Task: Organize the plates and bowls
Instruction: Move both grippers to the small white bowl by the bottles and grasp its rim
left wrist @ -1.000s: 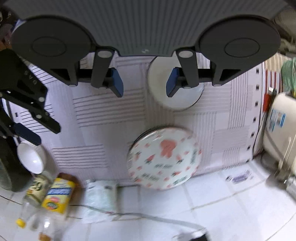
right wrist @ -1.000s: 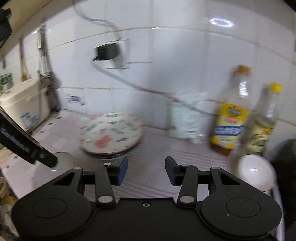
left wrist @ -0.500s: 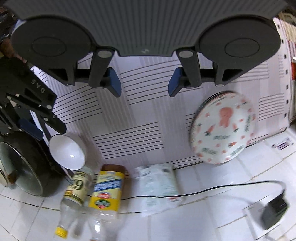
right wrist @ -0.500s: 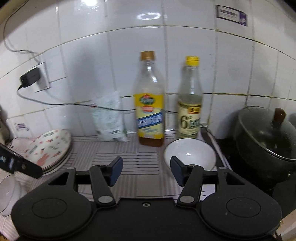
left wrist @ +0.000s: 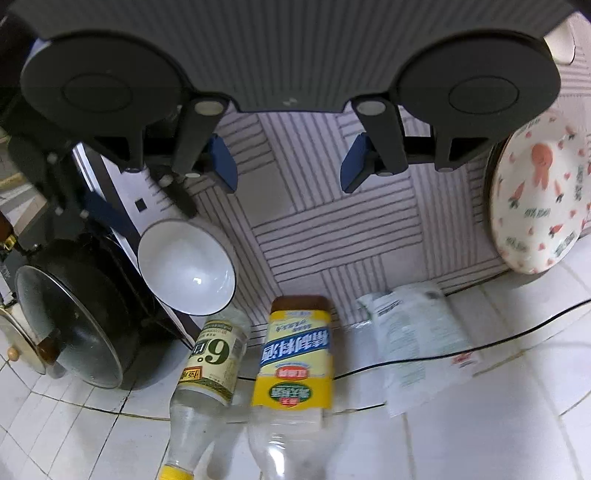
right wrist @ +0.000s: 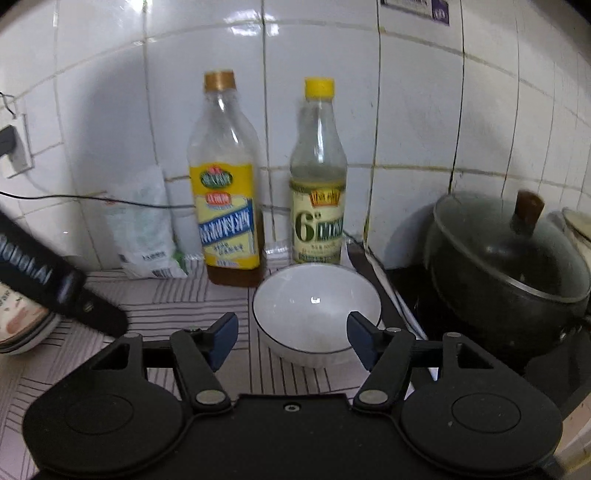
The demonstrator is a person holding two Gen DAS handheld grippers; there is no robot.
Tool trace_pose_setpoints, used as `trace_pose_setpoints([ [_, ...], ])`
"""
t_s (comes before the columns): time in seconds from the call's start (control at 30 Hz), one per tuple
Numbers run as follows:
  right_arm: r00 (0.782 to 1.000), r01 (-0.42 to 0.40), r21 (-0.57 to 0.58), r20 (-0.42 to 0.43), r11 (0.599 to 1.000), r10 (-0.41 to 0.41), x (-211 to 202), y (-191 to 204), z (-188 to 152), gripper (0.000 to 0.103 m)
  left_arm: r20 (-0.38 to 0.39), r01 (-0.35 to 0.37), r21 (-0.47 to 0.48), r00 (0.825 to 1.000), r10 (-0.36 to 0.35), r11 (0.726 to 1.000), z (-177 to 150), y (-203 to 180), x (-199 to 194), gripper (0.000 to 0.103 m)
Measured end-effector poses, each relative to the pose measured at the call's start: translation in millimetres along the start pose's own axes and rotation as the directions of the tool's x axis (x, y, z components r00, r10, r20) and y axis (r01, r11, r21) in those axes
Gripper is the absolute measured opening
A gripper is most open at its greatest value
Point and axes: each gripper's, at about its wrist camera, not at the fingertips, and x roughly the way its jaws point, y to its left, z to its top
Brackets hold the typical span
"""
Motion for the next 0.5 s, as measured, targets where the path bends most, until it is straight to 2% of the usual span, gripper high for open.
trace_pose_setpoints([
  [0.27,0.999,0.002,-0.018,-0.038,1.0,-0.003,20.9,10.9,-22.0,0.07,0.037,0.014,0.055,0.999,-0.016,0.998,18.7,-15.3,24.0,0.061],
  [0.4,0.999,0.011,0.054,-0.044,0.998,-0.009,29.4,10.0,-29.1,0.07,0.04,0.056,0.058,0.997,-0.058,0.997,26.4,-19.7,37.4,0.061],
  [0.5,0.997,0.049,0.085,-0.058,0.995,-0.044,41.6,8.4,-35.7,0.07,0.032,0.083,0.06,0.996,-0.085,0.995,31.7,-21.5,50.7,0.061],
])
